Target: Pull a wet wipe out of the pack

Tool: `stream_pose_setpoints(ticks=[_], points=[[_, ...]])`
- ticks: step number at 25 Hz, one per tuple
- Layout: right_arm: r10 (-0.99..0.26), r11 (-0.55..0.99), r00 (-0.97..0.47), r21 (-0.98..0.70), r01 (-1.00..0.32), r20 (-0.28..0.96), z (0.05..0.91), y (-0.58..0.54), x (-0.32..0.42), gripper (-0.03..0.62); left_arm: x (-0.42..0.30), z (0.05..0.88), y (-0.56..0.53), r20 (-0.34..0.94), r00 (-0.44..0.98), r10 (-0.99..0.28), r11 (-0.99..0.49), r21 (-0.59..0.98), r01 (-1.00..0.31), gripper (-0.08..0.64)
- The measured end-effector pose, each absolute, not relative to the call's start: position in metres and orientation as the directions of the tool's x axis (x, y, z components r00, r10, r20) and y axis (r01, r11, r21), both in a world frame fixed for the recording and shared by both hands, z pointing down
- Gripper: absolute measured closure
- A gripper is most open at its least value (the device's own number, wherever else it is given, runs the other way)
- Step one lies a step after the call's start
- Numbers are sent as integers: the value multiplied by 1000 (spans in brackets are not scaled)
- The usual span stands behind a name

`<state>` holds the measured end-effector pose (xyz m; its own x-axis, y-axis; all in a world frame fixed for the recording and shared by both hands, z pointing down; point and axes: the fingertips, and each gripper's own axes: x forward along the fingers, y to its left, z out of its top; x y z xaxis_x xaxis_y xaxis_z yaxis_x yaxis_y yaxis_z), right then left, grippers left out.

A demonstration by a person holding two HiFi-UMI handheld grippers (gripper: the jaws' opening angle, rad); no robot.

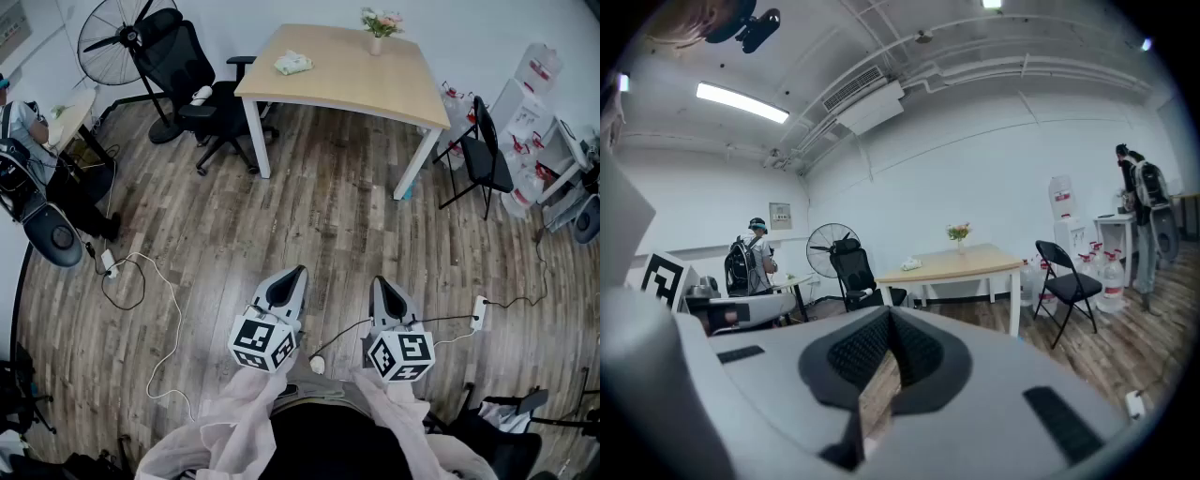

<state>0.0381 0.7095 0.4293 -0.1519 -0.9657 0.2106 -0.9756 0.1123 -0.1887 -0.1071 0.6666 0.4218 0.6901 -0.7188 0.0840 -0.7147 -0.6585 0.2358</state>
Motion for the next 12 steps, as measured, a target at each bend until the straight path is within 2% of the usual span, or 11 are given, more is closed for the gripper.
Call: stream_pose_setpoints(ticks=[12], points=[[-966, 80, -121, -183, -980, 227, 434, 729, 51, 581, -99, 426, 687, 112, 693, -712, -662, 221, -716, 549]])
